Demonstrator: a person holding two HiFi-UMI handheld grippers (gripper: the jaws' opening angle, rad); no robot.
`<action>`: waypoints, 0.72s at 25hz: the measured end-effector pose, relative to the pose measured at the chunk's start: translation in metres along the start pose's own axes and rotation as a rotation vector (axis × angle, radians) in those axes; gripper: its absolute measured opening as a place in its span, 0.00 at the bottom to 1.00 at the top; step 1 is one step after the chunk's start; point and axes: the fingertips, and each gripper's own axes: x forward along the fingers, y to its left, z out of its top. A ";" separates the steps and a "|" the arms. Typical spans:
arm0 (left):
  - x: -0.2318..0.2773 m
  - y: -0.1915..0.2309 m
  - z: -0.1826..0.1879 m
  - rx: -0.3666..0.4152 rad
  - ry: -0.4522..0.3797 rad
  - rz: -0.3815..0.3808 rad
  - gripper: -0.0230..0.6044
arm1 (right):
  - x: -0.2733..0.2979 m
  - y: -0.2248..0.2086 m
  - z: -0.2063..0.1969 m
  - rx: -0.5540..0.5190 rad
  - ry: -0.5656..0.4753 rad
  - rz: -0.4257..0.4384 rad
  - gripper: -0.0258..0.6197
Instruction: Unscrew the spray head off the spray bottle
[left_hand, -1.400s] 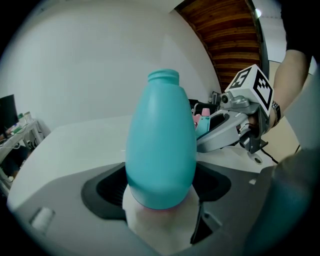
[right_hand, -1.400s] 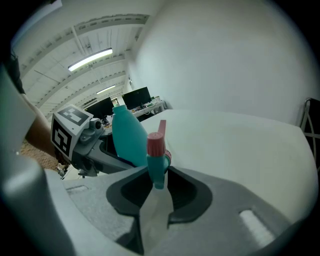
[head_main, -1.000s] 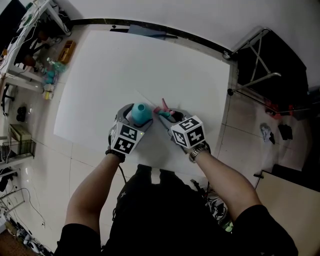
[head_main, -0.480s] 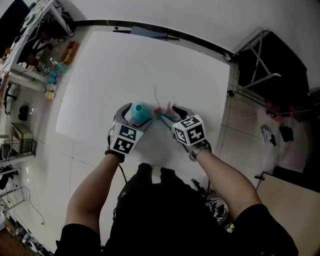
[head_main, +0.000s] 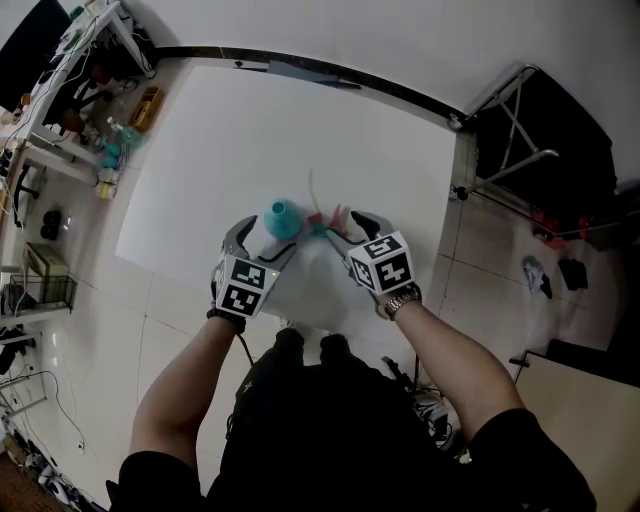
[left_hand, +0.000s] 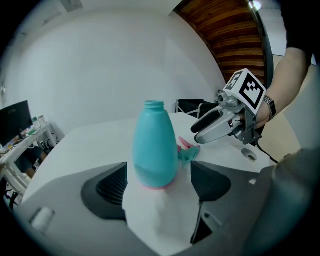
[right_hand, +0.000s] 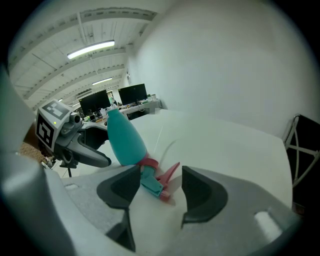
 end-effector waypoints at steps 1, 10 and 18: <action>-0.003 -0.002 0.000 -0.004 -0.003 0.003 0.71 | -0.004 0.001 0.002 -0.010 -0.007 -0.004 0.42; -0.027 -0.024 0.010 -0.035 -0.036 0.021 0.49 | -0.034 0.030 0.011 -0.091 -0.048 0.015 0.32; -0.043 -0.049 0.027 -0.056 -0.071 0.021 0.28 | -0.059 0.054 0.017 -0.127 -0.088 0.034 0.11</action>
